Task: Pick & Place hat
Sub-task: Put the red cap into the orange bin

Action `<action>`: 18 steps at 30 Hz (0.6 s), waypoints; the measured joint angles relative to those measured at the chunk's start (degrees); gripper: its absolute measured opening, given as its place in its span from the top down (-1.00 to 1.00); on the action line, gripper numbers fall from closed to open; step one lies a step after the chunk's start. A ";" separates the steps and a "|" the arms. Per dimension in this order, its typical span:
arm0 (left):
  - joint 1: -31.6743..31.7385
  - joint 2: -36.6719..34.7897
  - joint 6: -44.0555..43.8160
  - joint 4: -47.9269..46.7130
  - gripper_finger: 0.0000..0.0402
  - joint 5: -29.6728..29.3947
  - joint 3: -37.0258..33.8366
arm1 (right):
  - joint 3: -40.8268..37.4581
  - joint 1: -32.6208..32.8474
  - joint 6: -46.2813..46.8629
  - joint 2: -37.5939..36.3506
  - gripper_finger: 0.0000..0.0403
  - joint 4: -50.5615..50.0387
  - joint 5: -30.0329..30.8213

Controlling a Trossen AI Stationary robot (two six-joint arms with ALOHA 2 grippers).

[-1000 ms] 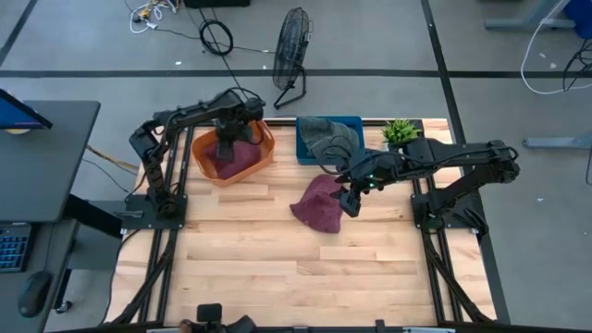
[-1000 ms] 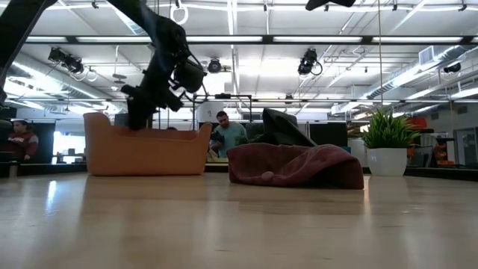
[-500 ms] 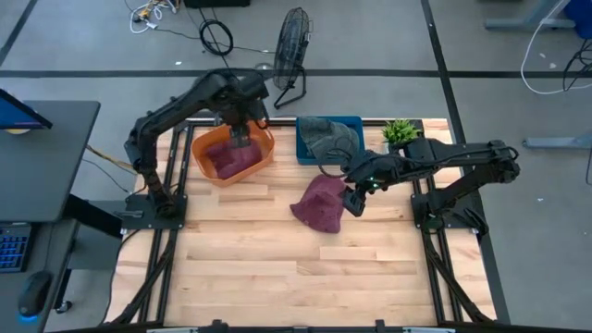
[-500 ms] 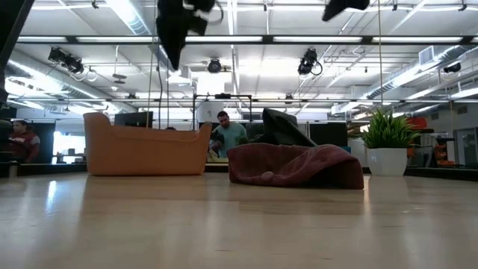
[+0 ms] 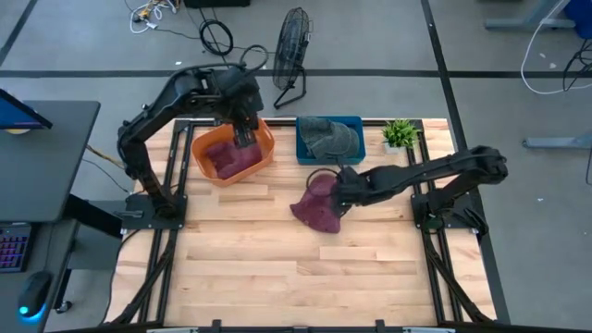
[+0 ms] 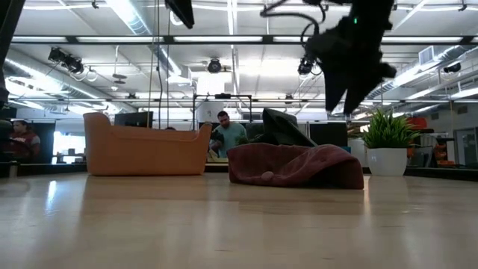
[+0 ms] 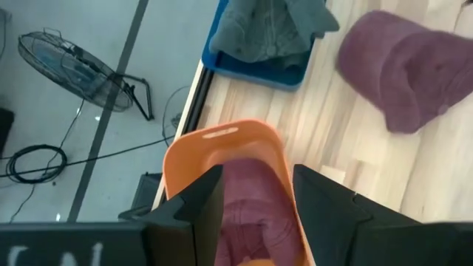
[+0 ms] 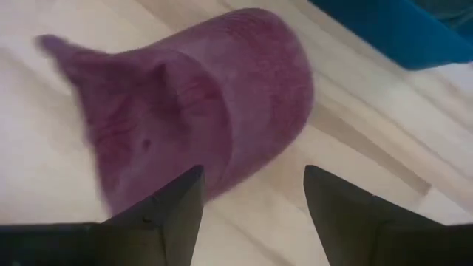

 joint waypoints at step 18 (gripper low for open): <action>-0.39 0.17 -0.29 1.51 0.17 -0.05 -0.04 | -10.82 0.12 1.80 9.80 0.00 24.47 0.08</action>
